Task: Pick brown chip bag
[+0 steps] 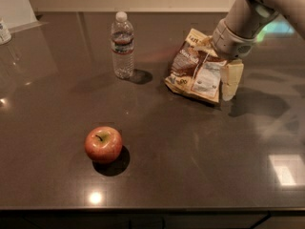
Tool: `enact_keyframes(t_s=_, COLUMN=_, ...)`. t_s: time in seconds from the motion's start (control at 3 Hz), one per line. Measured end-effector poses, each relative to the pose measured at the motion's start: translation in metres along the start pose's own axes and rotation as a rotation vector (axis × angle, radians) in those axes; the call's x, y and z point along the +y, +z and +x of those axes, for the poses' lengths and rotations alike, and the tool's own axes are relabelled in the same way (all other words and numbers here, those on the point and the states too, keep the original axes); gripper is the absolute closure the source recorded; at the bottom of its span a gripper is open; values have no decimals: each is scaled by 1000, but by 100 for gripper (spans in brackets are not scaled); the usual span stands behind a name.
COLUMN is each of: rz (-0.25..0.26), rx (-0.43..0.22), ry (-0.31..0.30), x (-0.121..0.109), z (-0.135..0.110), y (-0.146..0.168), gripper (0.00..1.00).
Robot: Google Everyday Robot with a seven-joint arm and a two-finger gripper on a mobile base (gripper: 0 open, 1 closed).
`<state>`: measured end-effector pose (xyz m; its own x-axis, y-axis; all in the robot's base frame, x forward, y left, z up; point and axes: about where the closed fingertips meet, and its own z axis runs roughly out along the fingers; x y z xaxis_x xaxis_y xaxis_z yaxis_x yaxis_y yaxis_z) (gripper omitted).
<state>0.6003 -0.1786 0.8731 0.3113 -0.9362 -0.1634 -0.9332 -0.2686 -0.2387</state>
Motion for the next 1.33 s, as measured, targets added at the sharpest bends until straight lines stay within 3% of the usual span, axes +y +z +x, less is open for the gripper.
enact_keyframes(t_s=0.67, rz=-77, rx=33, ry=-99, x=-9, z=7, y=21, gripper=0)
enact_keyframes(t_s=1.33, rz=-113, rx=40, ry=-152, x=-10, z=6, y=36, gripper=0)
